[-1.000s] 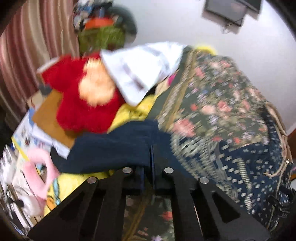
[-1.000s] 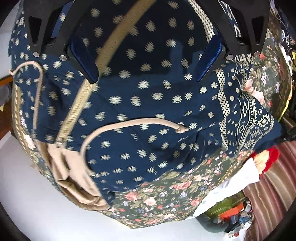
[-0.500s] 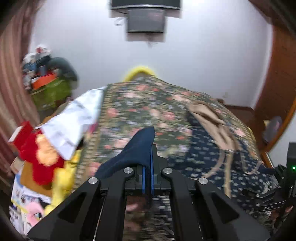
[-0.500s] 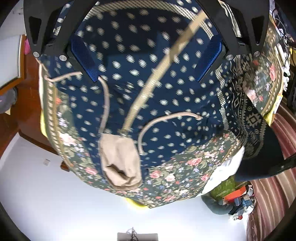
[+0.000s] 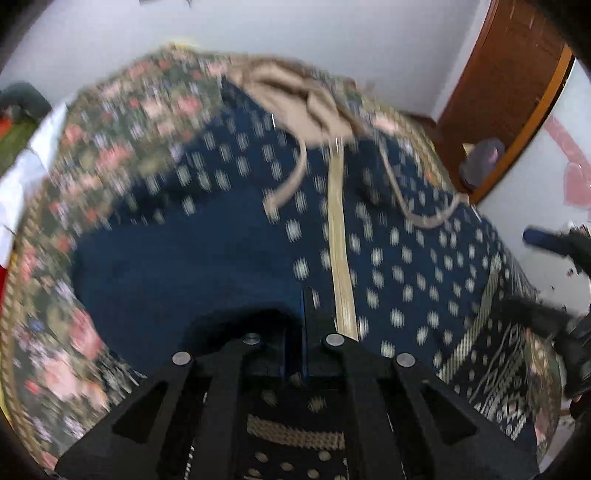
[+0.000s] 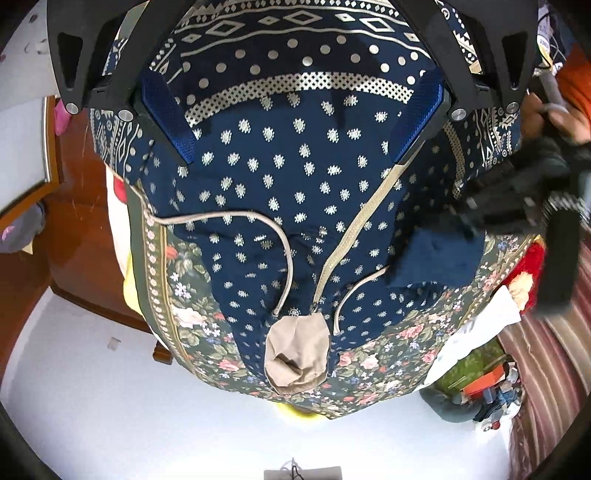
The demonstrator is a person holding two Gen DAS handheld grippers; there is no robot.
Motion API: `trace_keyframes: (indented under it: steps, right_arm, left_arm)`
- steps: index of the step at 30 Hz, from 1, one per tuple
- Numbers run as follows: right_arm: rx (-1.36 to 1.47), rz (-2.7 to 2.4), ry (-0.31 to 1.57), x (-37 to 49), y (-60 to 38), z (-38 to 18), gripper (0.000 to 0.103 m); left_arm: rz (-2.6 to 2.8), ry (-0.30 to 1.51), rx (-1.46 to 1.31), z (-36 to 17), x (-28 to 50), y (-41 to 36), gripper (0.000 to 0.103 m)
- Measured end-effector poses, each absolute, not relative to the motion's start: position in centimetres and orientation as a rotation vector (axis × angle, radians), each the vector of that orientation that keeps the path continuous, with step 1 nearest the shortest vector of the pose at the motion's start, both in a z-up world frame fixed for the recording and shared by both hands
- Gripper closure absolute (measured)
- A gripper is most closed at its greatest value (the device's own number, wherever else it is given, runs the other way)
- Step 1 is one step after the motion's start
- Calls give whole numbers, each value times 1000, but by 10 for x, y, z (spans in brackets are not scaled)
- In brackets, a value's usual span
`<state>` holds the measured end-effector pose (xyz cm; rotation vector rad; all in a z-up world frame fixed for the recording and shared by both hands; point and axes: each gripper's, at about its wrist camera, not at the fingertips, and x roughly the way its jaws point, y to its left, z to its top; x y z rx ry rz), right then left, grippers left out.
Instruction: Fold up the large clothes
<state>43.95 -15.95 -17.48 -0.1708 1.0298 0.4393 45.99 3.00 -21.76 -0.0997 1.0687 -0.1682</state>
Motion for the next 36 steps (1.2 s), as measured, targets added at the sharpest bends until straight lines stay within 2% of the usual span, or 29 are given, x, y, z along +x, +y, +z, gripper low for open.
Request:
trace_keyframes:
  steps: [2,5,7,9,10,17,21,29,32,33,35,36]
  right_arm:
    - [-165,447,1036,437,-156,-175,0]
    - [-168,466,1042,435,-144,-174,0]
    - [-180,488,1037,433,-130,-172,0]
    - [-194,512,1029,431,-115,-169,0]
    - [-206,528,1022,429,-105,-167,0]
    - [-318,622,988,413,-24,-174,0]
    - [-420,650,997,411,31,-201,0]
    - [-512,656,1056,431,97,-253,0]
    - [-545,624,1034,436,108,-266,21]
    - [-545,610,1029,437,110,-268,33]
    - [-496,601,1013,442,107,-267,45]
    - [-470,608,1010,443,105,-265,55]
  left_arm:
    - [-176,1112,-109,-228,454,34,98]
    - [-183,1160,-127,-233,441,48,86]
    - [-180,1154,-135,-227,430,62,65]
    - [-166,1132,-132,-219,417,76,51]
    - [-155,1118,-129,-214,411,84,49]
    - [28,1041,-118,-194,382,172,42]
    - [115,1082,-177,-218,376,225,42]
    - [77,1156,-237,-274,387,239,42]
    - [73,1129,-178,-280,397,233,42]
    - [74,1124,-163,-281,400,231,42]
    - [77,1115,-124,-285,408,225,42]
    - [76,1111,-111,-287,411,223,42]
